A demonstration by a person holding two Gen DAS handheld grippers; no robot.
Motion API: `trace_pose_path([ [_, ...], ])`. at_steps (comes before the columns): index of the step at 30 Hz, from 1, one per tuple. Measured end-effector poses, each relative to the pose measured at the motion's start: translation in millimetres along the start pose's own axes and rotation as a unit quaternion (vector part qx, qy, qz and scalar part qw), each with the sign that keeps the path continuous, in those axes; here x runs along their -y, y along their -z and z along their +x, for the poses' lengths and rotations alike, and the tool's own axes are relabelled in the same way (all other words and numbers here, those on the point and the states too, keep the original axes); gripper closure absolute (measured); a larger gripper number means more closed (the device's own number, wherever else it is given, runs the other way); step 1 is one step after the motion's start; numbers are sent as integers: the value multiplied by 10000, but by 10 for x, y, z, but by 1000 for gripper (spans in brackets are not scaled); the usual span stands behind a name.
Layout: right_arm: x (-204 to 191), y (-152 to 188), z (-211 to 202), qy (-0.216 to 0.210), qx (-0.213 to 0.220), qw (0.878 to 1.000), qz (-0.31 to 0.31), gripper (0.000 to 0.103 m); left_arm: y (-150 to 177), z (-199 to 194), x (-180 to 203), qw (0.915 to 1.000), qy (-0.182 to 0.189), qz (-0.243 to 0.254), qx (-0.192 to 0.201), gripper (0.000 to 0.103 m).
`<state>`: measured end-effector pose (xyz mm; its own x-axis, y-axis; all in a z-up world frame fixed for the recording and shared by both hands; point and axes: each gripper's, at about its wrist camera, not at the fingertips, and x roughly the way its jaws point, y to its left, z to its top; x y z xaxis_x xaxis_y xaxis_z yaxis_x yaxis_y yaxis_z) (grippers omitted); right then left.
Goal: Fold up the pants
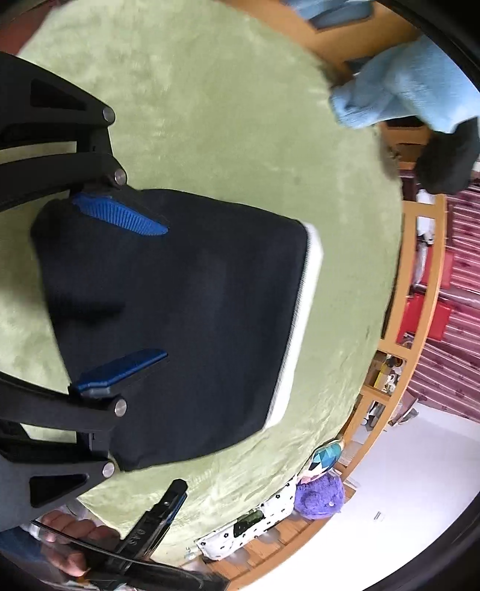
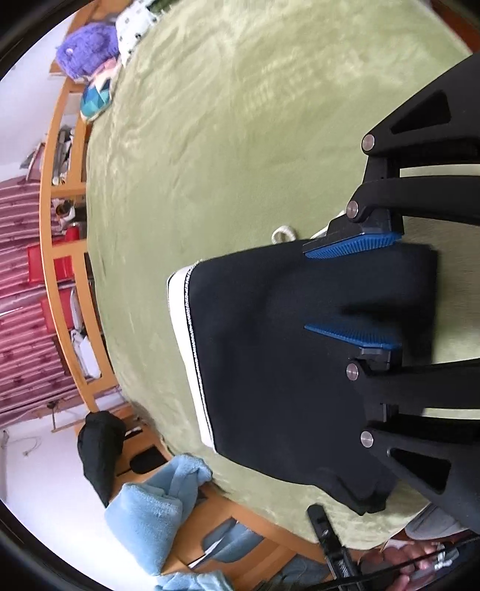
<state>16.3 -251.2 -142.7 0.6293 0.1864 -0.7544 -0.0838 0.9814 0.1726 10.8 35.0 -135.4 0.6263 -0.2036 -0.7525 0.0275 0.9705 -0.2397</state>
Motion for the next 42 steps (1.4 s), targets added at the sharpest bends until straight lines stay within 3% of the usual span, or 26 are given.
trace_pose_path([
  [6,-167,-39,-582,92,237,9996,-80,41,13,-502,424,9992,-49,242,326,26],
  [9,-239,-56,-868,276,384,9988,-150,40,28,-730,596,9978,-226,406,473,25],
  [11,-260,-39,-1038,335,489,9982,-108,30,18,-833,657,9973,-246,447,526,25],
  [12,-268,-24,-1122,375,551,9977,-88,18,31,-895,683,9970,-264,451,564,25],
  [16,-234,47,-1372,467,781,9958,-69,6,90,-1083,770,9961,-308,456,693,20],
  [25,-187,214,-1691,577,862,9945,-114,2,214,-1324,880,9941,-388,495,885,12],
  [42,-105,332,-1925,565,926,9941,-42,2,329,-1464,1014,9926,-479,557,972,12],
])
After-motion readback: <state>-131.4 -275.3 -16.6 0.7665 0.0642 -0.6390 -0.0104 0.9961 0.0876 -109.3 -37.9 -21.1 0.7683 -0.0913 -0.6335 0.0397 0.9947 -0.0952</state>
